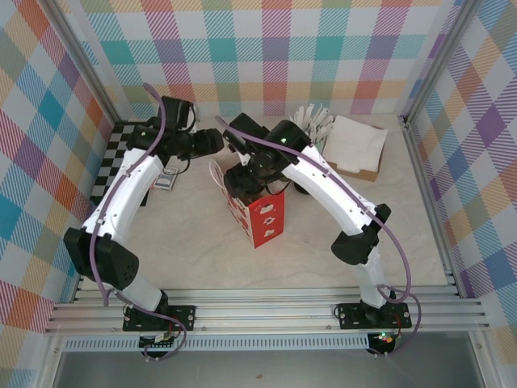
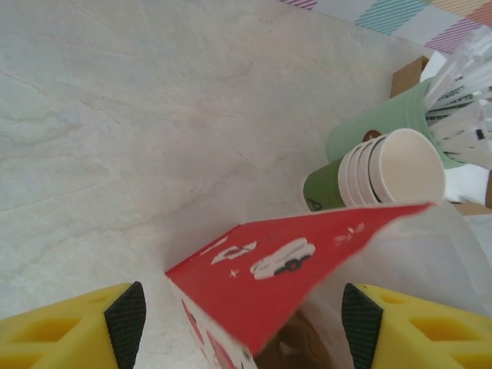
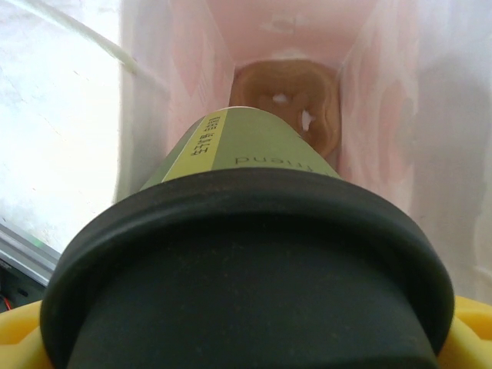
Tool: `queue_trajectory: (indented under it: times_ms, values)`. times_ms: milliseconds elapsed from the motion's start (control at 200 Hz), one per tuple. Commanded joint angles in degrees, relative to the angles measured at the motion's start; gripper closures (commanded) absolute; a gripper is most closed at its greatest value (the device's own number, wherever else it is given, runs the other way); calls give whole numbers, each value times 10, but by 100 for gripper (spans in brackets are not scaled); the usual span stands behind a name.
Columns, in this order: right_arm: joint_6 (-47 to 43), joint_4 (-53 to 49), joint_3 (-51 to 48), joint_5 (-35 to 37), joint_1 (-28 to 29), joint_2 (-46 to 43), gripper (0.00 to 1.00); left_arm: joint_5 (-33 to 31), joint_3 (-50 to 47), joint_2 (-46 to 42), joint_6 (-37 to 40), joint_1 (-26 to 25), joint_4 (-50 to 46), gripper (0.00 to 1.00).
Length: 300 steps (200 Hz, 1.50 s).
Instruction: Pack the takeout coffee
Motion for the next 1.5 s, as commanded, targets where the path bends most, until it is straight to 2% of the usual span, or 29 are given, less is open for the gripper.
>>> queue_trajectory:
  times_ms: [0, 175, 275, 365, 575, 750, 890, 960, 1175, 1495]
  values:
    - [12, 4, -13, -21, -6, -13, 39, 22, -24, -78, -1, -10, 4, 27]
    - [10, 3, -13, -35, -13, -11, 39, 64, -72, -145, -62, -42, 16, 21]
    - [10, -3, -13, -34, -15, -6, 39, 46, -70, -163, -60, -62, -16, 21]
    - [12, -6, -12, -32, -18, -3, 39, 43, -83, -182, -51, -64, -30, 25]
    - [22, -8, -10, -30, -19, -7, 38, 31, -122, -201, -55, -64, -18, 26]
    - [20, -8, -14, -26, -20, -8, 38, 65, -121, -183, -53, -64, -15, 40]
    - [17, -8, -16, -21, -20, -7, 38, 67, -122, -179, -51, -64, -18, 61]
    - [17, -12, -16, -17, -20, -7, 38, 68, -119, -177, -50, -64, -22, 66]
    - [25, -13, -15, -13, -26, -7, 38, 68, -119, -176, -30, -64, -36, 100]
    - [36, -15, -36, -6, -46, -8, 36, 86, -124, -199, 22, -64, -33, 100]
